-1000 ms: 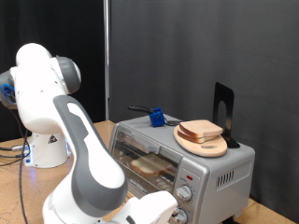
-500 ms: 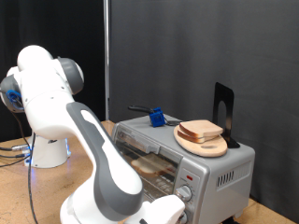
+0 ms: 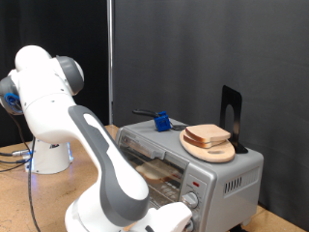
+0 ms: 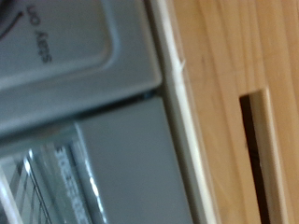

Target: Make a piece of toast with the oven

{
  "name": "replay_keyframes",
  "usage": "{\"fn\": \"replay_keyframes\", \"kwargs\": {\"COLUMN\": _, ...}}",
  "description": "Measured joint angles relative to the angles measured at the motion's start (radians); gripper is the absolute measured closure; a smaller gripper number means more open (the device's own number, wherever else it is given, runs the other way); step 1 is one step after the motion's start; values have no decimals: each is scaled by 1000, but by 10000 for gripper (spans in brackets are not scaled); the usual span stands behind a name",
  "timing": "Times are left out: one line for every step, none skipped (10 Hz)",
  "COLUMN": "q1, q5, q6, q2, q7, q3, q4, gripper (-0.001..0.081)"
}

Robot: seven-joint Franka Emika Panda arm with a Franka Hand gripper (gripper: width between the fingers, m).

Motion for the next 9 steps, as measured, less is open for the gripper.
{"fn": "replay_keyframes", "kwargs": {"q1": -3, "q5": -8, "q6": 20, "q2": -1, "q7": 1, "q3": 8, "q4": 0, "gripper": 124}}
{"fn": "replay_keyframes", "kwargs": {"q1": -6, "q5": -17, "q6": 47, "q2": -1, "q7": 4, "q3": 12, "q4": 6, "gripper": 124}}
{"fn": "replay_keyframes", "kwargs": {"q1": -11, "q5": -27, "q6": 76, "q2": -1, "q7": 8, "q3": 12, "q4": 21, "gripper": 124}}
{"fn": "replay_keyframes", "kwargs": {"q1": -22, "q5": -30, "q6": 103, "q2": -1, "q7": 9, "q3": 15, "q4": 34, "gripper": 124}}
{"fn": "replay_keyframes", "kwargs": {"q1": -40, "q5": -28, "q6": 128, "q2": 0, "q7": 8, "q3": 22, "q4": 38, "gripper": 124}}
{"fn": "replay_keyframes", "kwargs": {"q1": -67, "q5": -23, "q6": 139, "q2": 1, "q7": 8, "q3": 35, "q4": 38, "gripper": 124}}
{"fn": "replay_keyframes", "kwargs": {"q1": -100, "q5": -13, "q6": 144, "q2": 8, "q7": 8, "q3": 54, "q4": 39, "gripper": 124}}
{"fn": "replay_keyframes", "kwargs": {"q1": -133, "q5": 4, "q6": 146, "q2": 16, "q7": 9, "q3": 76, "q4": 39, "gripper": 124}}
{"fn": "replay_keyframes", "kwargs": {"q1": -163, "q5": 14, "q6": 124, "q2": 26, "q7": 17, "q3": 102, "q4": 43, "gripper": 124}}
